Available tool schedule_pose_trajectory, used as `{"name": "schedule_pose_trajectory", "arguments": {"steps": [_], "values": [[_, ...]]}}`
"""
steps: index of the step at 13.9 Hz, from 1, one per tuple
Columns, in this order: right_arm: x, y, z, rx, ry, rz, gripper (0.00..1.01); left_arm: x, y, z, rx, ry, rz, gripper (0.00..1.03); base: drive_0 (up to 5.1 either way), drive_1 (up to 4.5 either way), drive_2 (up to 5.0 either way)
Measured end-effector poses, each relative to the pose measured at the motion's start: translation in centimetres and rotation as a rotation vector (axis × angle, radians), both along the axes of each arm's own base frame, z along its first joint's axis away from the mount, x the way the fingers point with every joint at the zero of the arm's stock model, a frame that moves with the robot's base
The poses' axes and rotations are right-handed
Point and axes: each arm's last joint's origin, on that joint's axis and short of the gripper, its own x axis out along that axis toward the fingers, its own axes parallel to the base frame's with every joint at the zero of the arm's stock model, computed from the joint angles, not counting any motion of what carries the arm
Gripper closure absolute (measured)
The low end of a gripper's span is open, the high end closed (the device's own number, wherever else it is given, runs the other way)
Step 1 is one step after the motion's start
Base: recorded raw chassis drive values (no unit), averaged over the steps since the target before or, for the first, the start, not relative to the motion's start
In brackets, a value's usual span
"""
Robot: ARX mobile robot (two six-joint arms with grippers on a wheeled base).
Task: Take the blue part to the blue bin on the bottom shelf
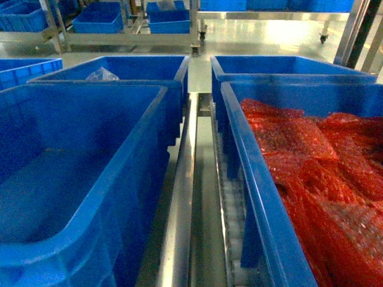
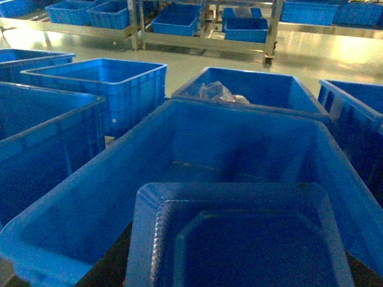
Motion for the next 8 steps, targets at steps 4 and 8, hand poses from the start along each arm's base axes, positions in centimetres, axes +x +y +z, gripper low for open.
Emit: {"name": "schedule_pose_trajectory", "arguments": {"steps": [4, 8], "values": [[0.00, 0.00, 0.00, 0.000, 0.000, 0.000, 0.03, 0.03, -0.02, -0.02, 0.001, 0.002, 0.000, 0.60, 0.0, 0.00, 0.0], [0.00, 0.00, 0.00, 0.000, 0.000, 0.000, 0.03, 0.01, -0.01, 0.00, 0.000, 0.000, 0.000, 0.60, 0.0, 0.00, 0.0]]}}
